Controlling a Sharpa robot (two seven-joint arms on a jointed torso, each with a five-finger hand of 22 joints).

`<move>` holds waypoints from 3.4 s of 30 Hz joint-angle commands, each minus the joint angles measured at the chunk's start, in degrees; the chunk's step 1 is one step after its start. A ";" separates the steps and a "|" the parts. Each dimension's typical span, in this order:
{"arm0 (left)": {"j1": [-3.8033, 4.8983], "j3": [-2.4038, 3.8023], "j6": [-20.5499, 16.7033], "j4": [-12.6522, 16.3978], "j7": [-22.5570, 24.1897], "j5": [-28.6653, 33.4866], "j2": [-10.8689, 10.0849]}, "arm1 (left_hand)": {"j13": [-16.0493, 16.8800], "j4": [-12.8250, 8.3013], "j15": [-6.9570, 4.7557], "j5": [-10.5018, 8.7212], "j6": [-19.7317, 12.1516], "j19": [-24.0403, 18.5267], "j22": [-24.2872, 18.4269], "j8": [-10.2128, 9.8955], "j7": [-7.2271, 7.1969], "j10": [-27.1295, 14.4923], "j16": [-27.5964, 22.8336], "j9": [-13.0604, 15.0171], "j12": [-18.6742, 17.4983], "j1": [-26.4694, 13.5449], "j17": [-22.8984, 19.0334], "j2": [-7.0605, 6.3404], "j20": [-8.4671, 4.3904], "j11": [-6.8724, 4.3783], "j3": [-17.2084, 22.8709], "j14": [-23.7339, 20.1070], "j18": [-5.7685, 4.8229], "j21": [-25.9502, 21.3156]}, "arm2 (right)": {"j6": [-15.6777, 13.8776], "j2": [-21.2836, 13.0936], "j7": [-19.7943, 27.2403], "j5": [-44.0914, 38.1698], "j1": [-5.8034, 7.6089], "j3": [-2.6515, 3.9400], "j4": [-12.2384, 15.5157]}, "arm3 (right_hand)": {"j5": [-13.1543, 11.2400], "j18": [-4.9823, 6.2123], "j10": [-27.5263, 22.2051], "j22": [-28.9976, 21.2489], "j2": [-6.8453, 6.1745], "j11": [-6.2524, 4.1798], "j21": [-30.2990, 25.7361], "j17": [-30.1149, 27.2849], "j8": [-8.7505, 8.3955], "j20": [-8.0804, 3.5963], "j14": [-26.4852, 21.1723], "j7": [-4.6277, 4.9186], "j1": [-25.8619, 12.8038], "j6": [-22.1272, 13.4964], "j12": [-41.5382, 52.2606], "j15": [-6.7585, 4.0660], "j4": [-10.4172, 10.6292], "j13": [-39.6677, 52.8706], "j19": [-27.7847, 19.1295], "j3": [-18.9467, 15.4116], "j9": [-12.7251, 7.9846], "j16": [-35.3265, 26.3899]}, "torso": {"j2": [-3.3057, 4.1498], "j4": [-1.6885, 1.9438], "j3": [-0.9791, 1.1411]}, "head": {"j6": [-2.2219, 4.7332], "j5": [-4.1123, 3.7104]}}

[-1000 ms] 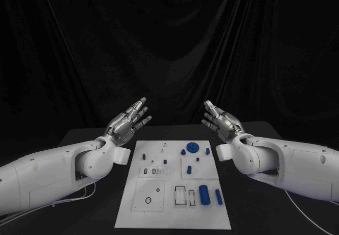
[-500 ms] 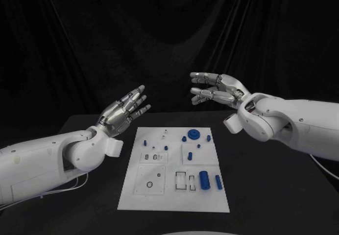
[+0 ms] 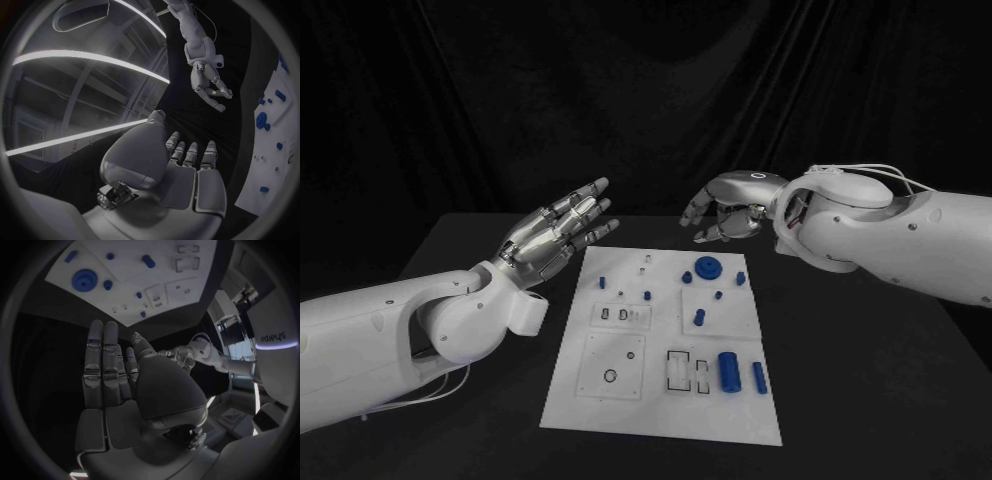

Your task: Assemble the parts on the task board

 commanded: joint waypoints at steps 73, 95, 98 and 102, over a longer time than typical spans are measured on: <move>0.24 0.06 6.00 -5.10 0.25 -1.02 2.25 | 0.11 -1.18 -0.04 2.51 2.00 0.19 0.08 0.88 1.67 -0.11 -0.17 0.30 0.59 2.73 -0.07 1.05 -0.59 0.84 3.21 0.13 1.00 0.18 | -8.05 6.89 3.80 -25.30 -12.24 0.06 -14.68 | 2.58 0.16 6.59 23.06 -5.15 -2.41 23.08 39.24 -1.44 -3.00 2.09 2.33 -3.71 7.36 -4.08 -3.56 -2.27 2.34 -3.90 16.53 5.99 43.28 | 3.70 2.86 -1.79 | -1.95 -2.16; 0.16 0.05 6.99 -5.78 -1.14 -1.02 2.13 | 0.30 -2.74 0.70 3.47 3.82 0.50 0.22 1.58 2.49 0.12 0.11 0.54 1.41 3.58 0.05 0.87 0.09 1.59 5.21 0.21 1.02 0.39 | -12.23 6.79 6.36 -22.61 -12.28 0.06 -15.31 | 3.43 0.09 19.23 27.32 -6.02 -2.43 26.02 39.89 1.46 -3.37 2.93 3.86 -1.22 14.19 -6.13 -3.82 -3.64 1.44 -5.45 21.03 10.79 43.57 | 3.54 2.74 -1.89 | -2.01 -1.52; 0.16 0.05 6.99 -5.72 -1.29 -1.02 2.01 | 0.36 -2.94 0.81 3.59 4.02 0.56 0.24 1.67 2.55 0.21 0.20 0.56 1.64 3.62 0.08 0.79 0.15 1.66 5.49 0.24 1.02 0.43 | -13.02 6.58 6.50 -21.11 -11.32 0.06 -14.43 | 3.29 0.09 19.76 27.63 -6.10 -2.41 26.24 39.90 1.42 -3.38 2.96 3.94 -0.94 14.33 -6.37 -3.81 -3.80 1.37 -5.55 21.23 10.94 43.56 | 3.56 2.73 -1.90 | -2.05 -1.33; 0.16 0.05 7.03 -5.82 -1.50 -1.02 1.88 | 0.44 -3.17 0.88 3.81 4.51 0.63 0.27 1.86 2.63 0.34 0.30 0.62 1.98 3.61 0.12 0.65 0.20 1.76 5.83 0.27 1.03 0.47 | -12.95 6.55 6.36 -19.27 -9.54 0.06 -13.22 | 3.03 0.06 20.13 28.20 -6.25 -2.13 26.64 40.15 0.75 -3.33 3.05 4.25 -0.59 13.72 -7.14 -3.66 -3.90 1.13 -5.81 21.65 10.88 43.73 | 3.58 2.64 -1.92 | -2.09 -1.13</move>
